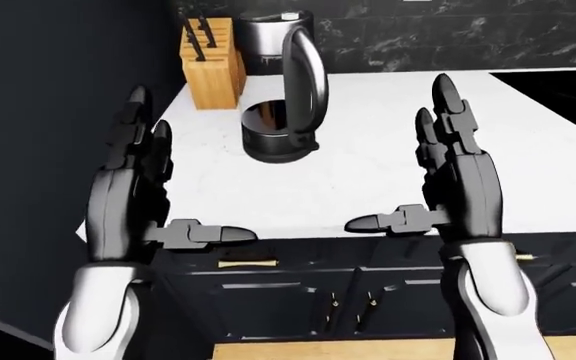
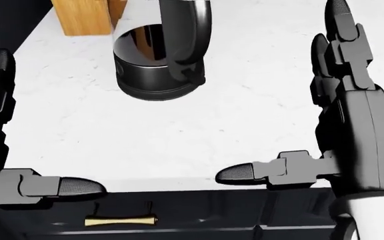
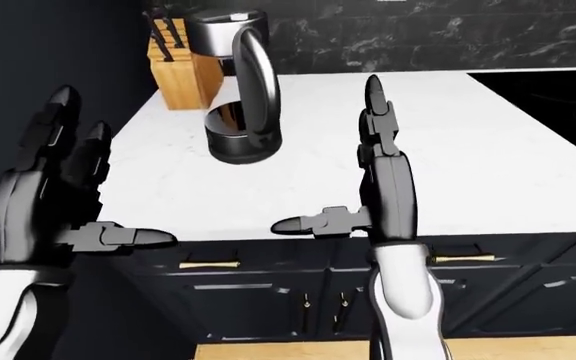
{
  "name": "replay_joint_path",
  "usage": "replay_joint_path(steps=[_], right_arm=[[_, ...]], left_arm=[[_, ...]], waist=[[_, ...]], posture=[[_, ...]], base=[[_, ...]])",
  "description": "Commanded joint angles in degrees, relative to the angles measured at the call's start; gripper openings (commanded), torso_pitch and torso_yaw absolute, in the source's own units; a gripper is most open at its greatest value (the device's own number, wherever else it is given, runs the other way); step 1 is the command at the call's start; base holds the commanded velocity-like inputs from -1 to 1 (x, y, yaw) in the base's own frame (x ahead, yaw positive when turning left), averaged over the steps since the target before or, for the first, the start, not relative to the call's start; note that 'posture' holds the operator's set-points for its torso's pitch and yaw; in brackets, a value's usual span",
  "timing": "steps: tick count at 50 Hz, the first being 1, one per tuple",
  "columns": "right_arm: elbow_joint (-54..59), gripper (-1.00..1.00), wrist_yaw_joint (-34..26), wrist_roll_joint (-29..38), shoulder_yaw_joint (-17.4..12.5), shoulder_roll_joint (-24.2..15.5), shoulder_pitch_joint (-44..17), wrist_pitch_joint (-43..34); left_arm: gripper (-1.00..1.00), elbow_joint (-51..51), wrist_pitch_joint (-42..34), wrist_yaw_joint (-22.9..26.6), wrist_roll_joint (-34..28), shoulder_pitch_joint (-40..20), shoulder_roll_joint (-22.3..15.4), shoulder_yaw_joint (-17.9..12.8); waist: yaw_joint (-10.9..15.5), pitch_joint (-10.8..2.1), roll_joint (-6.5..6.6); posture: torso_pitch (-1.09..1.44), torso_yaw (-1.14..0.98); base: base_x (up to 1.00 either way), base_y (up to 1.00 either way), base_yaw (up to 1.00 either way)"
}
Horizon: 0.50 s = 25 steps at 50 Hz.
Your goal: Press down the lever to turn on the electric kettle.
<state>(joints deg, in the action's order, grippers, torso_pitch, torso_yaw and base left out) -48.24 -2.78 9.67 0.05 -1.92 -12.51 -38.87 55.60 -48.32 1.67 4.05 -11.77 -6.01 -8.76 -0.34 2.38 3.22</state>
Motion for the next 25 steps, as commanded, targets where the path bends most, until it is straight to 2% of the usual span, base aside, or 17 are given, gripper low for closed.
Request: replay_joint_path(steps=[1, 2, 3, 4, 7, 10, 12, 13, 14, 15, 17, 20, 23, 25], right_arm=[[-0.7, 1.0, -0.1, -0.2, 0.0, 0.0, -0.8, 1.5], [-0.6, 1.0, -0.1, -0.3, -0.1, 0.0, -0.8, 1.6], [-0.7, 1.0, 0.0, -0.2, -0.1, 0.0, -0.8, 1.6], [-0.7, 1.0, 0.0, -0.2, 0.0, 0.0, -0.8, 1.5], [-0.8, 1.0, 0.0, -0.1, 0.1, 0.1, -0.8, 1.5], [-1.1, 1.0, 0.1, 0.0, 0.2, 0.1, -0.7, 1.3], [-1.0, 1.0, 0.0, -0.2, 0.1, 0.1, -0.7, 1.4], [-0.7, 1.0, 0.0, -0.2, 0.0, 0.1, -0.7, 1.6], [-0.6, 1.0, 0.0, -0.3, -0.1, 0.1, -0.8, 1.6], [-0.5, 1.0, 0.0, -0.3, -0.1, 0.1, -0.8, 1.7], [-0.4, 1.0, 0.0, -0.4, -0.2, 0.0, -0.8, 1.9], [-0.7, 1.0, 0.1, -0.3, 0.1, 0.1, -0.7, 1.7], [-0.8, 1.0, 0.1, -0.2, 0.1, 0.1, -0.7, 1.6], [-0.9, 1.0, 0.1, -0.1, 0.2, 0.1, -0.6, 1.5]], left_arm=[[1.0, 1.0, 1.6, -0.1, -0.2, -0.7, -0.3, -0.3], [1.0, 1.0, 1.6, -0.1, -0.2, -0.7, -0.3, -0.4], [1.0, 0.9, 1.7, -0.1, -0.2, -0.7, -0.3, -0.4], [1.0, 0.8, 1.8, -0.1, -0.3, -0.6, -0.3, -0.4], [1.0, 0.8, 1.9, 0.0, -0.3, -0.5, -0.3, -0.4], [1.0, 0.8, 2.0, -0.1, -0.4, -0.4, -0.2, -0.2], [1.0, 0.9, 2.0, 0.0, -0.4, -0.4, -0.1, -0.2], [1.0, 0.9, 2.1, 0.0, -0.5, -0.2, -0.1, -0.1], [1.0, 1.0, 1.9, 0.0, -0.5, -0.4, -0.1, 0.0], [1.0, 1.0, 1.8, 0.0, -0.5, -0.4, -0.1, 0.0], [1.0, 1.1, 1.7, 0.0, -0.5, -0.5, -0.1, 0.0], [1.0, 1.0, 2.1, 0.1, -0.6, -0.2, 0.0, 0.1], [1.0, 1.1, 2.2, 0.1, -0.7, -0.1, 0.0, 0.1], [1.0, 0.9, 2.5, 0.2, -0.7, 0.1, 0.1, 0.1]], waist=[[0.0, -1.29, 1.51], [0.8, -0.72, -0.43], [0.5, -0.67, 0.71], [0.7, -0.52, 0.77], [0.9, -0.9, -0.31], [1.0, -0.28, -1.95], [1.1, -0.36, -3.65], [1.2, -0.7, -4.99], [1.1, -1.44, -7.02], [0.6, -1.24, -5.97], [0.7, -0.59, -6.15], [0.5, -0.61, -4.73], [0.4, -0.1, -2.91], [0.0, -0.38, -0.84]], posture=[[0.0, 0.0], [0.0, 0.0], [0.0, 0.0], [0.0, 0.0], [0.0, 0.0], [0.0, 0.0], [0.0, 0.0], [0.0, 0.0], [0.0, 0.0], [0.0, 0.0], [0.0, 0.0], [0.0, 0.0], [0.0, 0.0], [0.0, 0.0]], base=[[0.16, 0.0, 0.0], [0.16, 0.0, 0.0], [0.16, 0.0, 0.0], [0.16, 0.0, 0.0], [0.16, 0.0, 0.0], [0.16, 0.0, 0.0], [0.16, 0.0, 0.0], [0.16, 0.0, 0.0], [0.16, 0.0, 0.0], [0.16, 0.0, 0.0], [0.16, 0.0, 0.0], [0.16, 0.0, 0.0], [0.16, 0.0, 0.0], [0.15, 0.0, 0.0]])
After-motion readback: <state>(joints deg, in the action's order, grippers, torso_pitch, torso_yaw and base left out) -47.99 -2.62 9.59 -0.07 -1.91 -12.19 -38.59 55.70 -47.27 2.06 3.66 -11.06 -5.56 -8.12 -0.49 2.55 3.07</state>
